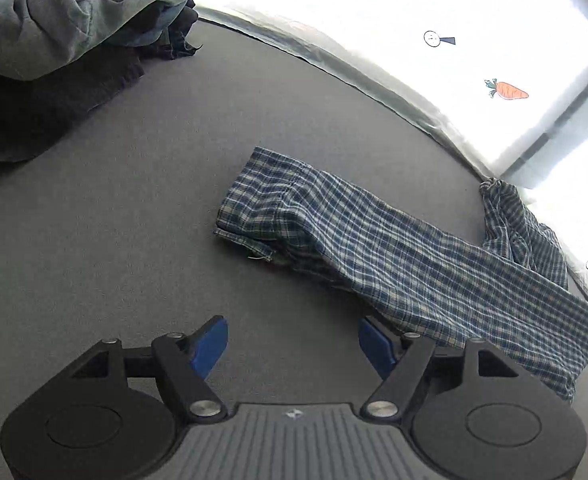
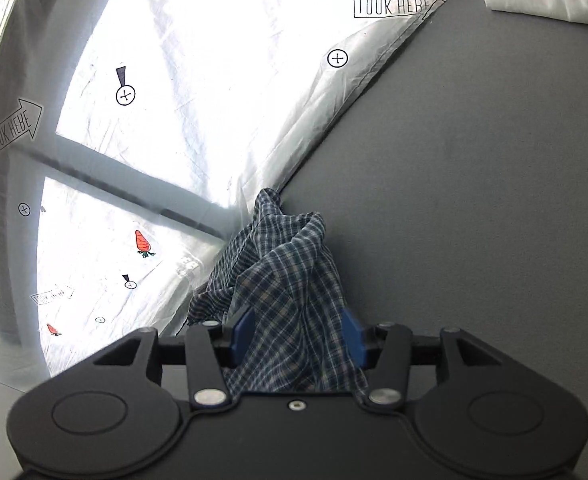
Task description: Fold clothes
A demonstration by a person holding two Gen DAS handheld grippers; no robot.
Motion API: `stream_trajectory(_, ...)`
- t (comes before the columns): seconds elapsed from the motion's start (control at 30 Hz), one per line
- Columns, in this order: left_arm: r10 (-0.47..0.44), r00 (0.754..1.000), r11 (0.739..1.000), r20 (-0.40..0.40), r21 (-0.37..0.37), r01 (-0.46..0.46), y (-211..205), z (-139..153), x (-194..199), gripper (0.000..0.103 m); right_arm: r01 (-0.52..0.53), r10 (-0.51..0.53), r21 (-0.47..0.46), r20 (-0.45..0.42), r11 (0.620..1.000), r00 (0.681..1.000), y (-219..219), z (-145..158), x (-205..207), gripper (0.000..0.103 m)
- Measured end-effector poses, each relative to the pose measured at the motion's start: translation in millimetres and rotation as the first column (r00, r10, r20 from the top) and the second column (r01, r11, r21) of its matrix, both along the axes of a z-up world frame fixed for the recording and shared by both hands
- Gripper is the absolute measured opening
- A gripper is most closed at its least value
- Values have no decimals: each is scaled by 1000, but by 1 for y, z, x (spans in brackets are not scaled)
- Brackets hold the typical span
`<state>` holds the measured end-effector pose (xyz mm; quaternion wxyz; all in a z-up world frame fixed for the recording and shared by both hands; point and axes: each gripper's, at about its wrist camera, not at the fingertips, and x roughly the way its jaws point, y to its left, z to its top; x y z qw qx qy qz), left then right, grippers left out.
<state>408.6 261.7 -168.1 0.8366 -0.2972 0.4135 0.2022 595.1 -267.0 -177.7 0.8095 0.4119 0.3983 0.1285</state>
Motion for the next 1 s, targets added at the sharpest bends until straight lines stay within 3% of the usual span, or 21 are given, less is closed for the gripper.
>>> stream_trajectory(0.23, 86, 996, 986, -16, 142, -83, 26, -14, 48, 84, -35, 24, -128, -90, 991, 996, 18, -22, 85, 59)
stream_trajectory(0.3, 76, 997, 985, -10, 159, -73, 26, -19, 56, 93, -62, 47, -138, -112, 988, 993, 24, -32, 95, 59)
stream_trajectory(0.33, 65, 998, 982, -17, 178, -61, 24, -20, 59, 93, -77, 61, -135, -116, 988, 991, 26, -35, 98, 56)
stream_trajectory(0.4, 38, 999, 975, -37, 220, -29, 18, -22, 66, 93, -108, 96, -119, -108, 987, 990, 31, -40, 100, 41)
stream_trajectory(0.43, 14, 999, 970, -45, 244, -2, 14, -24, 69, 92, -123, 112, -112, -101, 986, 989, 33, -41, 101, 21)
stream_trajectory(0.47, -2, 999, 964, -45, 264, 13, 10, -24, 70, 85, -132, 123, -110, -84, 985, 989, 35, -41, 100, 2)
stream_trajectory(0.5, -16, 999, 954, -42, 298, 28, 5, -24, 70, 66, -128, 122, -120, -60, 984, 991, 36, -37, 99, 2)
stream_trajectory(0.53, -17, 999, 952, -39, 306, 28, 4, -21, 69, 54, -122, 118, -130, -34, 984, 992, 37, -34, 98, 1)
stream_trajectory(0.6, -16, 999, 948, -32, 316, 25, 2, -16, 68, 6, -83, 89, -159, 28, 984, 996, 35, -21, 97, 0)
stream_trajectory(0.67, 4, 999, 963, 44, 268, -15, 4, 1, 63, 6, -44, 56, -167, 68, 985, 996, 29, -10, 96, 0)
stream_trajectory(0.77, -12, 981, 955, 196, 292, -46, -4, 58, 56, 6, 15, 5, -168, 119, 986, 993, 17, 8, 94, 0)
stream_trajectory(0.9, -71, 908, 930, 413, 357, -89, -11, 141, 45, 6, 93, -64, -150, 189, 984, 980, -1, 30, 95, 0)
stream_trajectory(1.0, -69, 907, 931, 416, 353, -91, -5, 143, 53, 6, 98, -71, -133, 195, 986, 978, -8, 38, 102, 0)
